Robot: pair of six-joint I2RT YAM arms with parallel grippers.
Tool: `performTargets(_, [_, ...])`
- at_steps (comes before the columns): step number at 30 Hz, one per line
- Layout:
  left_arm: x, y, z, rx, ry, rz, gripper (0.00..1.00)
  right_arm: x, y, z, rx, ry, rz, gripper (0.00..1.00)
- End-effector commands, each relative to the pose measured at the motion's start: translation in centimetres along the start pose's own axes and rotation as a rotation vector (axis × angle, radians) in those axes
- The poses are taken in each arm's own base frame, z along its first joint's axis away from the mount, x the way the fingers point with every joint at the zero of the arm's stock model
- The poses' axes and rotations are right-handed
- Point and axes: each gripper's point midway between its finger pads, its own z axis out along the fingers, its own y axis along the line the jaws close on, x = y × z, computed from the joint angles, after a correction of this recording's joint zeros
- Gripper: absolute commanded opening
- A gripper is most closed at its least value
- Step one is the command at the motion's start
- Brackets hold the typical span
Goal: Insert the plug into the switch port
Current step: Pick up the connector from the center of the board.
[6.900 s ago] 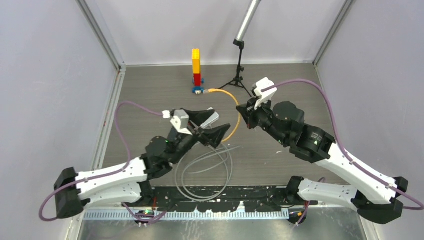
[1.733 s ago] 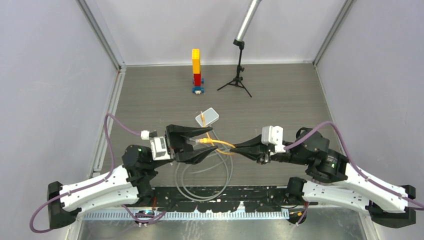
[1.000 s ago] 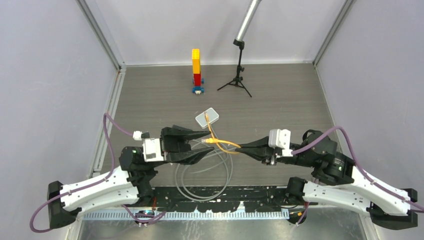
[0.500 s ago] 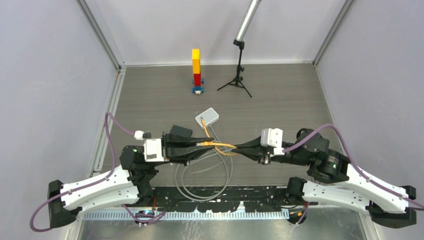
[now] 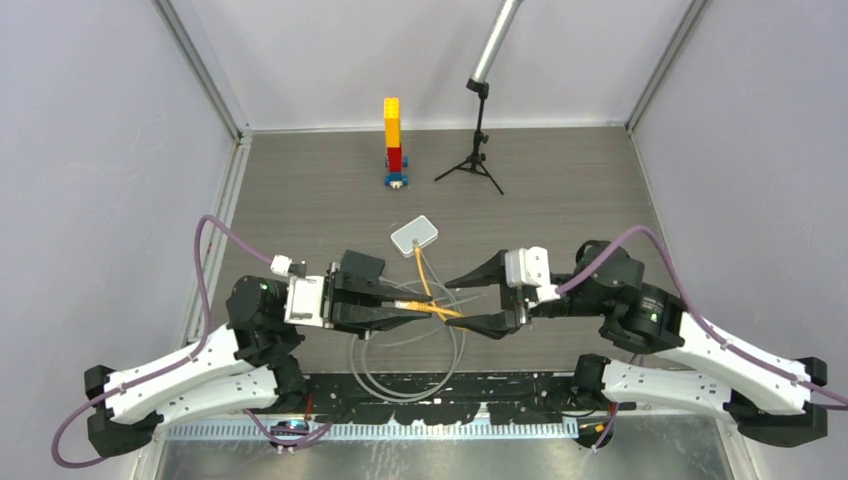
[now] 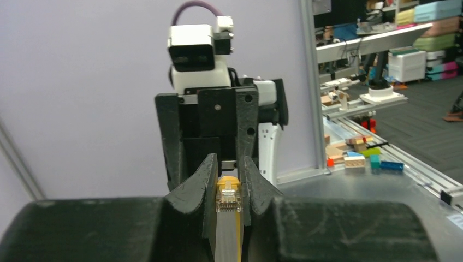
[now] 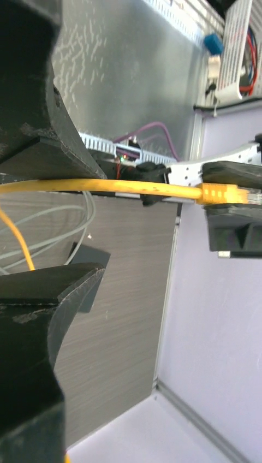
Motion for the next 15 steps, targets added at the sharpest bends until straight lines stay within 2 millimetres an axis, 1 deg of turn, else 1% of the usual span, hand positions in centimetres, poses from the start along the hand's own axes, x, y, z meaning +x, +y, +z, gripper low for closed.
performTargets(1, [0.9, -1.9, 0.0, 0.109, 0.089, -0.038, 0.0, -3.4, 1.4, 1.1, -0.117, -0.088, 0.027, 0.56])
performTargets(4, [1.2, -1.9, 0.0, 0.119, 0.104, -0.034, 0.0, -3.6, 1.5, 1.3, -0.126, -0.098, 0.046, 0.48])
performTargets(12, [2.0, -1.9, 0.2, 0.131, 0.132, -0.029, 0.0, -4.1, 1.7, 1.0, -0.125, -0.118, 0.06, 0.45])
performTargets(15, [2.2, -1.9, 0.2, 0.133, 0.135, -0.025, 0.0, -4.1, 1.7, 0.9, -0.125, -0.115, 0.062, 0.37])
